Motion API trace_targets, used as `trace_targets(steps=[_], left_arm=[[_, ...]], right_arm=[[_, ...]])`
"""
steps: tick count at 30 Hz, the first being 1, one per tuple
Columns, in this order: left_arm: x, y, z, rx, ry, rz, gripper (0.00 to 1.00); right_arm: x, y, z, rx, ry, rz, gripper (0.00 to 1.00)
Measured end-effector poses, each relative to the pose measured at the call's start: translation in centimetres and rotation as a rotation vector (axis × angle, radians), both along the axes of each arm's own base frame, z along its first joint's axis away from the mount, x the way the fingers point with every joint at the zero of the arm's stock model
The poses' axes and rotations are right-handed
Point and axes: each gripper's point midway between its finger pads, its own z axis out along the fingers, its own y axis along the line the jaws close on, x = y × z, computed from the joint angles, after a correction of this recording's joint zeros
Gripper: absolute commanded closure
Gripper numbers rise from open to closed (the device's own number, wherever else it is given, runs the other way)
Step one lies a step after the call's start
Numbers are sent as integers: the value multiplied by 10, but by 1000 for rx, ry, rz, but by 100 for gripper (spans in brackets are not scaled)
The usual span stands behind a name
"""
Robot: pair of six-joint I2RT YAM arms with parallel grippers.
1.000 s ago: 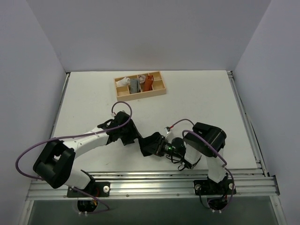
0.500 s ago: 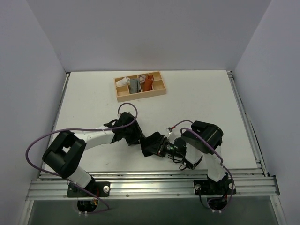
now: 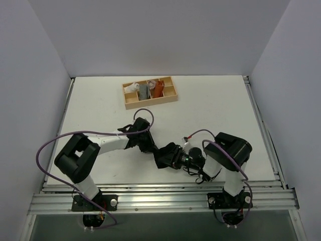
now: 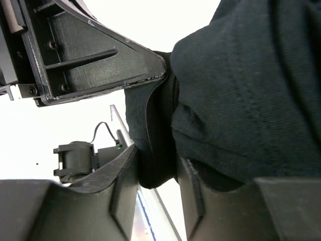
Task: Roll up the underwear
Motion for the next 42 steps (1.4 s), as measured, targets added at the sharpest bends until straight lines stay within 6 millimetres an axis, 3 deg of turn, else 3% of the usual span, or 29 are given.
trace_targets(steps=[8, 16, 18, 24, 30, 37, 42], left_arm=[[-3, 11, 0, 103, 33, 6, 98], [-10, 35, 0, 256, 71, 27, 98], [-11, 40, 0, 286, 78, 32, 98], [-14, 49, 0, 355, 101, 37, 98], [-15, 51, -1, 385, 123, 44, 98], [-17, 56, -3, 395, 149, 67, 98], [-17, 56, -4, 400, 159, 75, 98]], right_arm=[[10, 5, 10, -242, -85, 1, 57], [17, 10, 56, -530, -310, 16, 53], [13, 13, 59, -589, -354, 51, 52], [2, 35, 54, -750, -462, 174, 50], [-13, 63, 30, -868, -536, 291, 49], [-7, 65, 10, -1025, -586, 267, 50], [-5, 63, 3, -1100, -618, 233, 59]])
